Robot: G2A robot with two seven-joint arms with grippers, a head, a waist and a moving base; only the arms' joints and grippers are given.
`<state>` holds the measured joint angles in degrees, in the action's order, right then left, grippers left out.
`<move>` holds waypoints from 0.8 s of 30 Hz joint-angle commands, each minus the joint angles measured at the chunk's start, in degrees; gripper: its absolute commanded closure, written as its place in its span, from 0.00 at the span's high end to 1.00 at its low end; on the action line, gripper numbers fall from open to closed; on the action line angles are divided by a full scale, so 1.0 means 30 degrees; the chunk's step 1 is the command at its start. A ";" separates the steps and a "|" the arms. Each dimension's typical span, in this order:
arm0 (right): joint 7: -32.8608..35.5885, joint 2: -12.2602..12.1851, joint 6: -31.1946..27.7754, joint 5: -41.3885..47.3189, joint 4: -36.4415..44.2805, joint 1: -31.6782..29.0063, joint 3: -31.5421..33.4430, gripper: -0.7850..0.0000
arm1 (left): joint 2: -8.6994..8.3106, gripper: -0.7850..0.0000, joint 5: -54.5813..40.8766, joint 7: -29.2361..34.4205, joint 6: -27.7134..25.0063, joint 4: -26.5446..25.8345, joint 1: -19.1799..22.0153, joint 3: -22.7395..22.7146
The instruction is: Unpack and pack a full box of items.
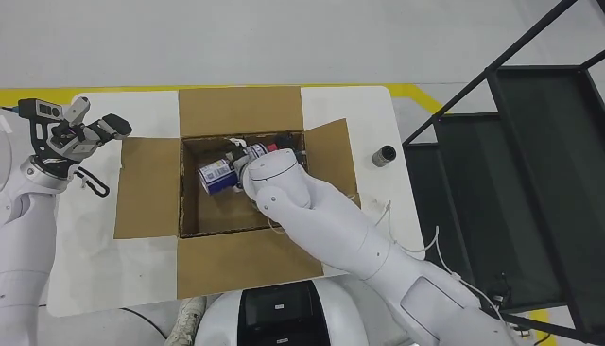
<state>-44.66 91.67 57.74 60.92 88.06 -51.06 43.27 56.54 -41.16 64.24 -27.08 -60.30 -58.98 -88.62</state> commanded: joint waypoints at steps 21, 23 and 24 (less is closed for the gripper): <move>1.3908 -0.5673 0.0088 -0.7116 0.4851 0.1686 0.0172 0.00 | 0.0000 1.00 0.0000 0.0000 0.0000 0.0000 0.0000 0.0000; 1.5634 -0.6364 0.0088 -0.8309 0.4804 0.1830 0.0170 0.00 | 0.0000 1.00 0.0000 0.0000 0.0000 0.0000 0.0000 0.0000; 1.6402 -0.6674 0.0088 -0.8772 0.4770 0.1957 0.0287 0.00 | 0.0000 1.00 0.0000 0.0000 0.0000 0.0000 0.0000 0.0000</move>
<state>1.28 72.67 58.00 36.34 102.55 -45.54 43.91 56.54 -41.16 64.24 -27.08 -60.30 -58.98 -88.62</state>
